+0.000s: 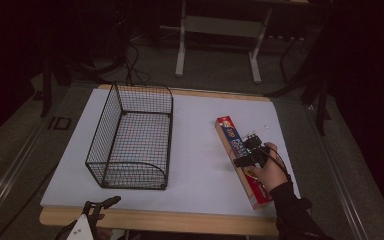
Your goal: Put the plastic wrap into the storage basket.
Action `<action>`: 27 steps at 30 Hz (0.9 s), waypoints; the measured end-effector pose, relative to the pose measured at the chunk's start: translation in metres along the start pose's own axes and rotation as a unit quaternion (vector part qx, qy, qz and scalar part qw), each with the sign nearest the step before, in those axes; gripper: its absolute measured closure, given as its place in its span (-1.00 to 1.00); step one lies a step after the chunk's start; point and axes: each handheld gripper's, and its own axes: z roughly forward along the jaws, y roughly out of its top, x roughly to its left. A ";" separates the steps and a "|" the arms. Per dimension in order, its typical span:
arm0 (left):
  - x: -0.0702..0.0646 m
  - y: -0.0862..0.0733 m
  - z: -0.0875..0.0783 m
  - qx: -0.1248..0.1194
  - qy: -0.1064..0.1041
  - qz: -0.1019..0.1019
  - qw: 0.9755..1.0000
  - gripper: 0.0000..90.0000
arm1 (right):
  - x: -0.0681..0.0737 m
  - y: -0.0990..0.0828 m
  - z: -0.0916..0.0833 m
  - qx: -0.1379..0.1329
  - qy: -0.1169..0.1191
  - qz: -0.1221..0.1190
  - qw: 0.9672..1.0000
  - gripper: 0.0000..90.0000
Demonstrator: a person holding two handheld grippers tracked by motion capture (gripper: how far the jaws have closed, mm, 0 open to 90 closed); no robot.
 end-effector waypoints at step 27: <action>0.001 0.000 -0.001 -0.002 0.010 0.000 1.000 -1.00 | 0.002 0.022 0.025 0.103 0.013 0.059 0.993 -0.13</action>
